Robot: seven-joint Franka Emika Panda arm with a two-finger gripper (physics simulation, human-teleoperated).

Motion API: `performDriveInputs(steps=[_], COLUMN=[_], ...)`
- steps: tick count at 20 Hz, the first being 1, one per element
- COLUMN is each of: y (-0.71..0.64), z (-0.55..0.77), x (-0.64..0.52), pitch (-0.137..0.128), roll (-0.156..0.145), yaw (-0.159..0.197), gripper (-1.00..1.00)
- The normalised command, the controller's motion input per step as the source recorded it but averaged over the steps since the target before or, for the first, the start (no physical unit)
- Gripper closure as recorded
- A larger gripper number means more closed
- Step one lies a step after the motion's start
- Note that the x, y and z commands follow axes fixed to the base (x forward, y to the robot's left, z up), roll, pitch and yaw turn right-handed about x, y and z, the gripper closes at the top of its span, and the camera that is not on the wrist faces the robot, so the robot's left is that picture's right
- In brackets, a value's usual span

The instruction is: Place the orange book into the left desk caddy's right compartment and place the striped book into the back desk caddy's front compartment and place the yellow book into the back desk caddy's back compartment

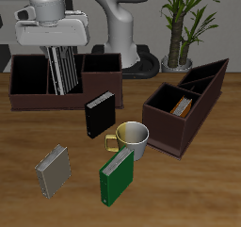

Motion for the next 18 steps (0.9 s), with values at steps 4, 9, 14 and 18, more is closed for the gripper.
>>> performDriveInputs(steps=[4,9,14,18], y=[-0.14,-0.29,-0.21,-0.07], z=[0.1,0.19,0.06,0.05], x=[-0.19,-0.29,-0.29,-0.28], pitch=[0.007,0.011,0.028,0.021], roll=[-0.027,-0.048,-0.061,-0.005], yaw=[0.08,-0.002,0.031,0.052], gripper=[1.0,1.0,1.0,1.0])
